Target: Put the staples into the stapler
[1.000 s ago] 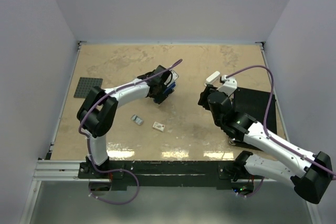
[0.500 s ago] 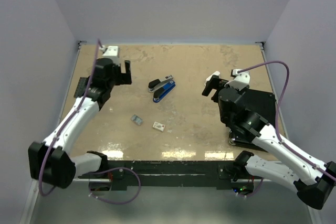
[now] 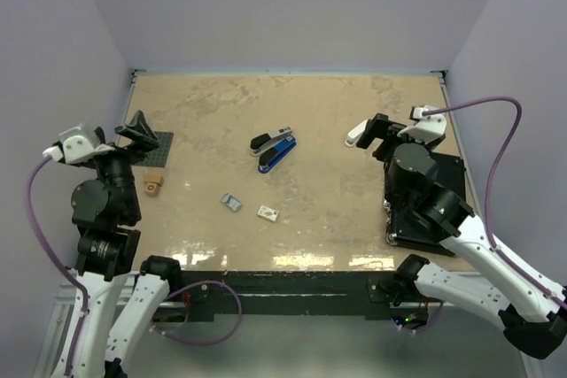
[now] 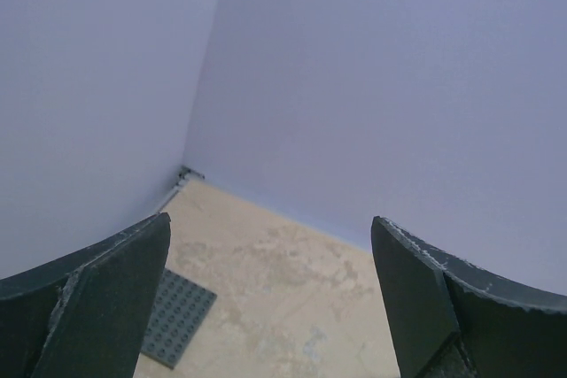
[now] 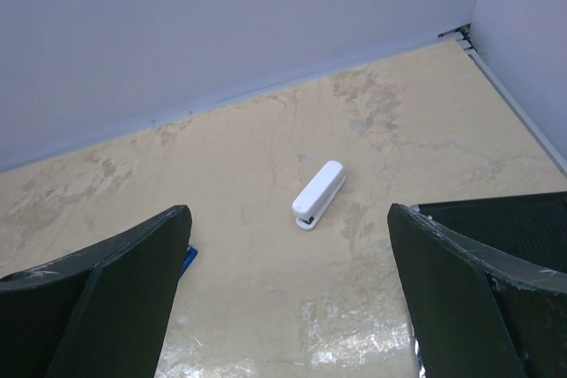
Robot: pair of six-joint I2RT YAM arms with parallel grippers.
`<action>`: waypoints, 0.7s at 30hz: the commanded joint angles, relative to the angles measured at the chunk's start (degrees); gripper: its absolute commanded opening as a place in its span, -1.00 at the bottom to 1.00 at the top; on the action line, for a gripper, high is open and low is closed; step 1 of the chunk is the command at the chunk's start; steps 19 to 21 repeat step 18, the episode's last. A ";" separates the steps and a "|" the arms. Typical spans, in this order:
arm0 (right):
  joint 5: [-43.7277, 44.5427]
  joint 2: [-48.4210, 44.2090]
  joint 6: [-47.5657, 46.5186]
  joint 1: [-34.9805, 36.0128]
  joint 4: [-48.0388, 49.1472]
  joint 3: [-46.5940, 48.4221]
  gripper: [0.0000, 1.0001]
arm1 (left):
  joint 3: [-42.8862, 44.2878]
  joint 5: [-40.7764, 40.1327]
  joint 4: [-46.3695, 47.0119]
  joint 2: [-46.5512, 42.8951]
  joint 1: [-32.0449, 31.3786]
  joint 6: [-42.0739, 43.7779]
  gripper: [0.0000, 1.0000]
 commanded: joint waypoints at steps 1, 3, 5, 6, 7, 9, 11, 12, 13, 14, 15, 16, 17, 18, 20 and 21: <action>1.73 0.10 -2.79 -0.26 3.70 2.70 0.97 | -0.61 -4.79 4.20 -1.28 0.22 3.67 1.00; 1.47 0.28 -2.53 -0.26 4.14 2.78 0.97 | -0.87 -4.79 4.11 -1.46 0.22 3.58 1.00; 1.11 0.72 -2.18 -0.35 4.31 2.78 0.97 | -1.05 -4.09 4.11 -1.29 0.22 3.49 1.00; 1.11 0.72 -2.00 -0.26 4.32 2.78 0.97 | -1.05 -3.83 4.03 -1.11 0.22 3.41 1.00; 1.03 0.81 -1.74 -0.26 4.32 2.78 0.97 | -1.14 -3.57 4.11 -0.94 0.22 3.49 1.00; 0.76 0.55 -1.03 -0.26 4.58 2.35 0.97 | -1.14 -3.39 4.20 -0.15 0.22 3.41 1.00; 0.32 0.37 -0.24 -0.26 4.58 1.91 0.97 | -1.23 -3.04 4.11 0.29 0.22 3.14 1.00; 0.24 0.28 -0.06 -0.35 4.58 1.91 0.97 | -1.40 -2.77 4.03 0.64 0.13 2.97 1.00; 0.23 0.20 0.02 -0.35 4.58 1.64 0.97 | -1.66 -2.51 4.11 0.82 0.22 2.53 1.00; 0.15 0.11 0.29 -0.35 4.49 1.64 0.97 | -1.93 -2.25 4.20 0.82 0.22 2.44 1.00; 0.15 -0.07 0.29 -0.26 4.40 1.64 0.97 | -2.45 -1.98 4.12 0.74 0.22 2.44 1.00; 0.23 -0.07 0.29 -0.26 4.40 1.55 0.96 | -2.63 -1.63 6.20 0.82 0.22 2.35 1.00; 0.23 -0.24 0.29 -0.35 4.40 1.55 0.97 | -2.81 -1.54 6.40 1.00 0.22 2.35 1.00; 0.15 -0.24 0.29 -0.35 4.40 1.55 0.97 | -2.81 -1.54 6.40 1.26 0.22 2.18 1.00; 0.15 -0.24 0.29 -0.35 4.40 1.55 0.97 | -2.81 -1.54 6.40 1.26 0.22 2.18 1.00; 0.15 -0.24 0.29 -0.35 4.40 1.55 0.97 | -2.81 -1.54 6.40 1.26 0.22 2.18 1.00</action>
